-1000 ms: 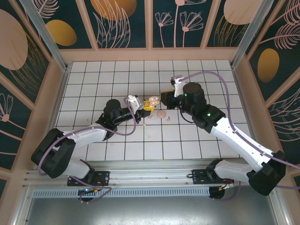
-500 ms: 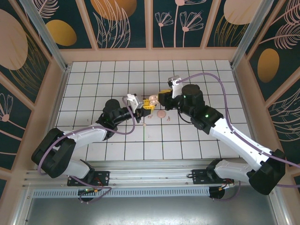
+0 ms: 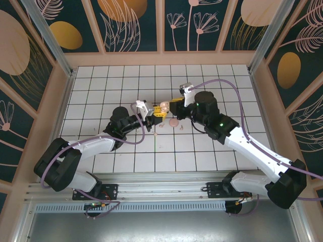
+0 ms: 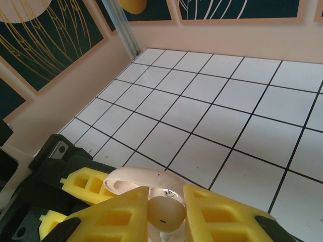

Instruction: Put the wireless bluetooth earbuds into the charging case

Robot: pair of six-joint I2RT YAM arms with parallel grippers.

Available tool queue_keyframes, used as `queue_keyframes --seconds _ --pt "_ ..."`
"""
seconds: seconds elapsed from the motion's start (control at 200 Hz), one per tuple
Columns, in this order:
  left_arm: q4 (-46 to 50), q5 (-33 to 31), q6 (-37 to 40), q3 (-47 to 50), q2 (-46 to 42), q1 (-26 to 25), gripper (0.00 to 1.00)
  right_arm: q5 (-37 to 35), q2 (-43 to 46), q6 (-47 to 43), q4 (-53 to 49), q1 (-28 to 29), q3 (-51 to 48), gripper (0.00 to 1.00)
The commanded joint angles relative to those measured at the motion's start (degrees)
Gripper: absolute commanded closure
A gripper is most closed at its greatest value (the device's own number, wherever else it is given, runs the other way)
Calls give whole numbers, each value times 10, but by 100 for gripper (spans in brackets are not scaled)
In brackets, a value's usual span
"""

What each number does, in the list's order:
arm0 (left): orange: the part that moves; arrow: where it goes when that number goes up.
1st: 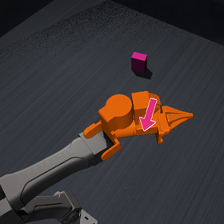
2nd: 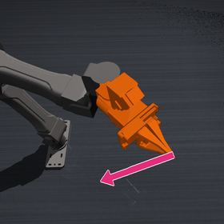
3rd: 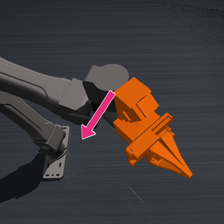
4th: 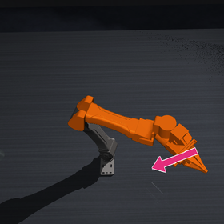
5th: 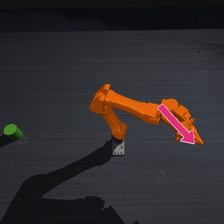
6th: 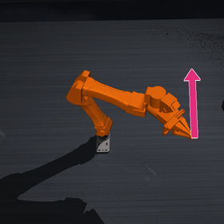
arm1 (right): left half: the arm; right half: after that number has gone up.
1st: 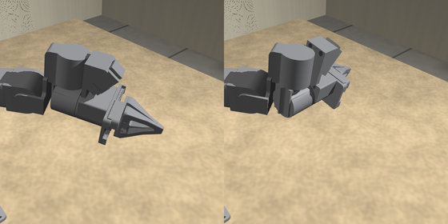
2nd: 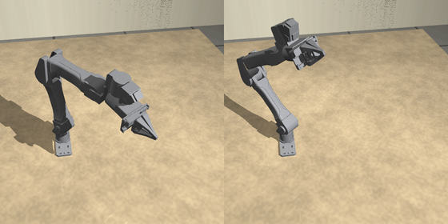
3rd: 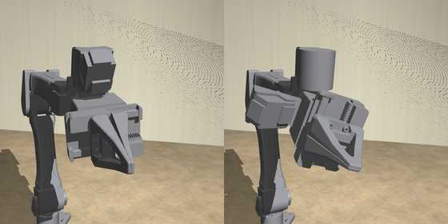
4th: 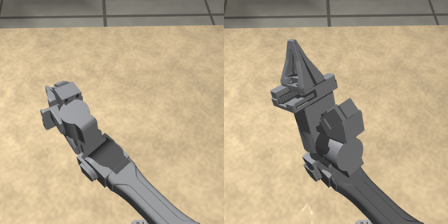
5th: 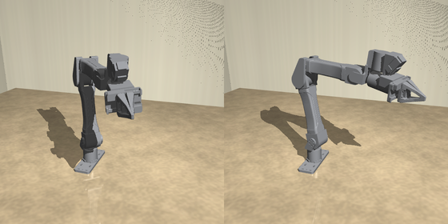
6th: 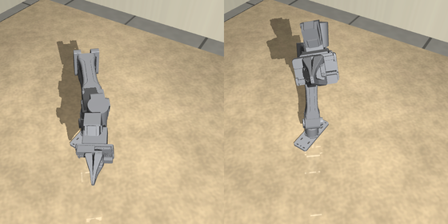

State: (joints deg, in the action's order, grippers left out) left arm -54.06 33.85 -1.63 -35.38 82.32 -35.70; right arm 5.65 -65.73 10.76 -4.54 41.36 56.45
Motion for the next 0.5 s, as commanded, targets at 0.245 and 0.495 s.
queue_keyframes --seconds 0.245,0.495 --pt "-43 6 -17 -16 -19 -4 88 -8 -1 -19 17 14 -13 79" --pt "-62 5 -34 -19 -23 -3 88 -35 3 -34 7 31 -14 79"
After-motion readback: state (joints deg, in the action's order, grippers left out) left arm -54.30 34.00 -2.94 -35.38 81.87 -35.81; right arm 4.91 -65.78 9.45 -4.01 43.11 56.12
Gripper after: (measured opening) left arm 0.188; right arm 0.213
